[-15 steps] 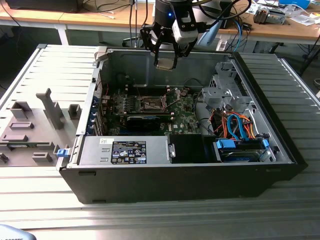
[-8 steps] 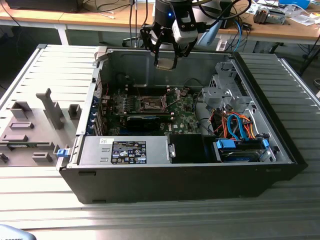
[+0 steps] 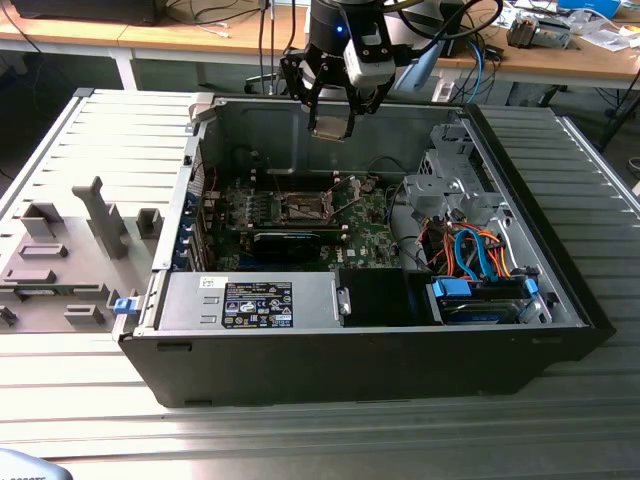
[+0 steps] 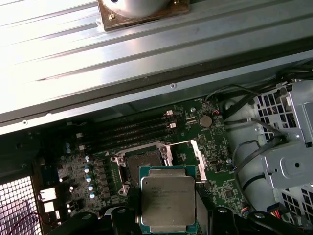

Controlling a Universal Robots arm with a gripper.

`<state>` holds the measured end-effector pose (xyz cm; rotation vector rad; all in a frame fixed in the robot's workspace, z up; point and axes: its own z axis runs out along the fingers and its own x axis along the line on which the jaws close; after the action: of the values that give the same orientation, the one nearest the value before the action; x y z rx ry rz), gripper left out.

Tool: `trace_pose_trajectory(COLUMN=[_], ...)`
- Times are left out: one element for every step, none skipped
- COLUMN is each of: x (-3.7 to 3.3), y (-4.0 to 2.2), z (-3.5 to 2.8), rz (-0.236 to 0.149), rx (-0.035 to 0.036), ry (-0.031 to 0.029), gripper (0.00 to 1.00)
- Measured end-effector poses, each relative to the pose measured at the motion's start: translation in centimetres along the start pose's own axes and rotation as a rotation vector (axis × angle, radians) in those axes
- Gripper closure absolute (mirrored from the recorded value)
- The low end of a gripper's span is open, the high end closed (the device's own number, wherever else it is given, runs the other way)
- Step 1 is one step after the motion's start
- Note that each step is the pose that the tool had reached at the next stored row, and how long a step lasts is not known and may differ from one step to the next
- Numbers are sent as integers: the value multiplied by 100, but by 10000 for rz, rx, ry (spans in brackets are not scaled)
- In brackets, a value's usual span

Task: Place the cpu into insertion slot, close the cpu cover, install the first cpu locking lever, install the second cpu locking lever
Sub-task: 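Place the cpu into insertion slot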

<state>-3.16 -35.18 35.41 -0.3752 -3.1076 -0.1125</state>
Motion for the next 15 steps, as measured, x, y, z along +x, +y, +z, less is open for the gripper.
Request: trace_pose_trajectory(x=[0, 0, 0, 0, 0, 0, 0, 0, 0, 0, 0, 0, 0, 0, 0], y=[0, 0, 0, 0, 0, 0, 0, 0, 0, 0, 0, 0, 0, 0, 0], z=[0, 0, 0, 0, 0, 0, 0, 0, 0, 0, 0, 1, 1, 0, 1], rz=[6, 18, 26, 34, 43, 56, 64, 70, 78, 84, 90, 100, 109, 115, 122], rx=[0, -1, 0, 0, 0, -1, -1, -1, -2, -1, -2, -2, -2, -2, -2], ry=[0, -2, -2, -2, -3, -4, -5, -5, -6, -6, -6, -7, -8, -8, -9], gripper=[45, 45, 45, 45, 45, 45, 45, 45, 45, 45, 45, 45, 45, 45, 45])
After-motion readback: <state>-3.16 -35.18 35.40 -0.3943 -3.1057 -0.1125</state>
